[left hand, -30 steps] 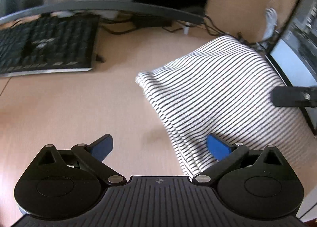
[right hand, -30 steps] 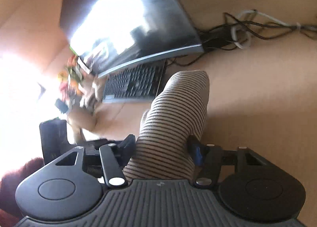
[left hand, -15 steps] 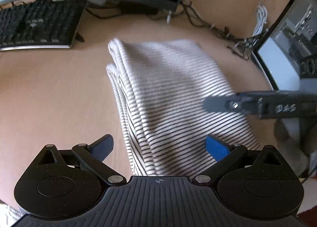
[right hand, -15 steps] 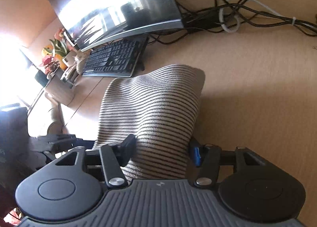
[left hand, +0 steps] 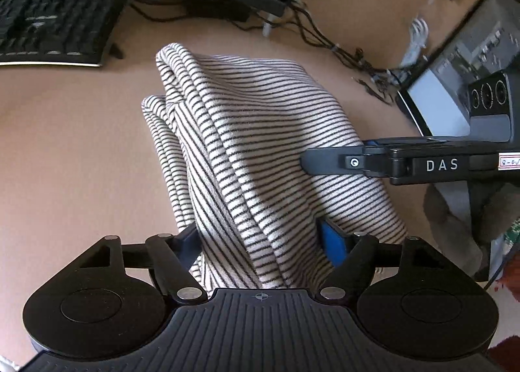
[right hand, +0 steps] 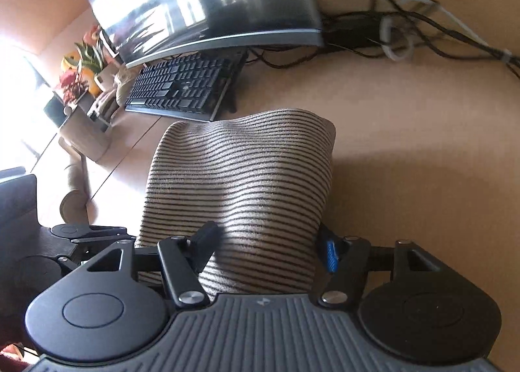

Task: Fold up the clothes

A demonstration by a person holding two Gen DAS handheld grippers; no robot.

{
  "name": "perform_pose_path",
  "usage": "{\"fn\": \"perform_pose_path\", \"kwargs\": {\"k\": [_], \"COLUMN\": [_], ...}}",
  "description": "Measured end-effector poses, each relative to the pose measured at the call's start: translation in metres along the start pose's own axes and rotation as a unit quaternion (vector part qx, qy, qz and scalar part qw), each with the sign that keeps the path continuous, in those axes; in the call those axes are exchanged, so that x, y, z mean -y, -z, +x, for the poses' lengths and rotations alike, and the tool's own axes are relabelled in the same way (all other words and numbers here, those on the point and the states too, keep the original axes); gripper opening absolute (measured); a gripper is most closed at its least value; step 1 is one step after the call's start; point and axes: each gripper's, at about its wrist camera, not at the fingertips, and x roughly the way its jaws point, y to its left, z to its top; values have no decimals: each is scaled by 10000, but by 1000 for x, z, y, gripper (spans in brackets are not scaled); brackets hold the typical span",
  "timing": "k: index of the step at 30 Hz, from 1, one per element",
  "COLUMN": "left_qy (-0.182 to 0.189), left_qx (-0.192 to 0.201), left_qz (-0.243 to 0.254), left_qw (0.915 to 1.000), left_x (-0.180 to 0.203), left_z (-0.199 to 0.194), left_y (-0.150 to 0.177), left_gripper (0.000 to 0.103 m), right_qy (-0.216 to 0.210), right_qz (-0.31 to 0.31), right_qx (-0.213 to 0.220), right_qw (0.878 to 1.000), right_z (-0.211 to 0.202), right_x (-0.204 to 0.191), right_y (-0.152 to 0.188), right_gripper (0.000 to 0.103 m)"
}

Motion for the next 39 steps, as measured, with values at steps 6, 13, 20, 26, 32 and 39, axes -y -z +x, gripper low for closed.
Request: {"fn": "perform_pose_path", "kwargs": {"k": [6, 13, 20, 26, 32, 39], "left_qy": [-108, -139, 54, 94, 310, 963], "left_qx": [272, 489, 443, 360, 433, 605], "left_qz": [-520, -791, -666, -479, -570, -1000], "left_qw": [9982, 9956, 9968, 9982, 9970, 9885], "left_x": [-55, -96, -104, -102, -109, -112], "left_z": [-14, -20, -19, -17, -15, -9], "left_y": [-11, -26, -29, -31, -27, -19], "left_gripper": [78, 78, 80, 80, 81, 82], "right_qy": [99, 131, 12, -260, -500, -257], "right_qz": [-689, -960, -495, 260, 657, -315], "right_qx": [-6, -26, -53, -98, -219, 286], "right_qw": [9976, 9953, 9988, 9993, 9963, 9988], "right_z": [49, 82, 75, 61, 53, 3], "right_x": [-47, -69, -52, -36, -40, -67], "right_y": [-36, -66, -63, -36, -14, -26], "right_gripper": [64, 65, 74, 77, 59, 52]}}
